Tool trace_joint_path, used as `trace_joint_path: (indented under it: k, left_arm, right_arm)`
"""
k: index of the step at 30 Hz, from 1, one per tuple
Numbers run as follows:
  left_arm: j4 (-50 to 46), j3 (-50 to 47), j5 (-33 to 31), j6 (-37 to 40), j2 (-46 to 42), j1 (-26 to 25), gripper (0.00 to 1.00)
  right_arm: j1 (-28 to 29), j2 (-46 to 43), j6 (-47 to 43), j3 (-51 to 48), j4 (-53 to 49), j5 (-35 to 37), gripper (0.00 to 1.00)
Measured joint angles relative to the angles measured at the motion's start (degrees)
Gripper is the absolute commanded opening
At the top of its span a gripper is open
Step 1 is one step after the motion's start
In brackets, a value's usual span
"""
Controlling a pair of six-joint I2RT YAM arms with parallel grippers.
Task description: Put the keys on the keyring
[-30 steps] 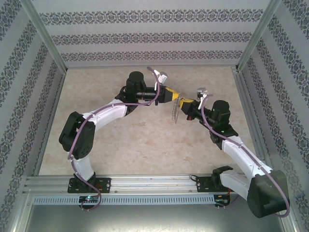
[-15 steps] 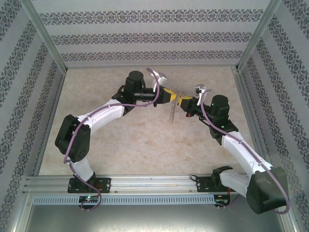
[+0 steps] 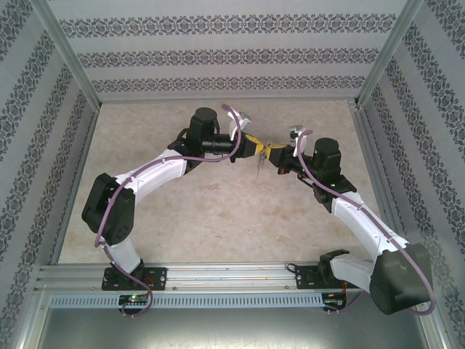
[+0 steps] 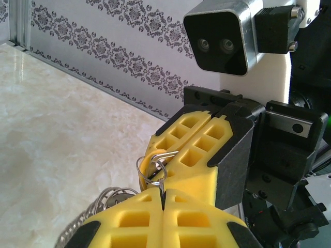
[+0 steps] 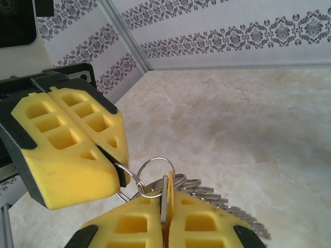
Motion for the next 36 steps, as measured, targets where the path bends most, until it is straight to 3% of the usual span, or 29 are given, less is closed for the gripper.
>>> trace_joint_path:
  k: [36]
  left_arm:
    - [-0.90, 0.00, -0.33, 0.96, -0.11, -0.17, 0.00]
  right_arm:
    - [0.28, -1.68, -2.27, -1.33, -2.16, 2.34, 0.00]
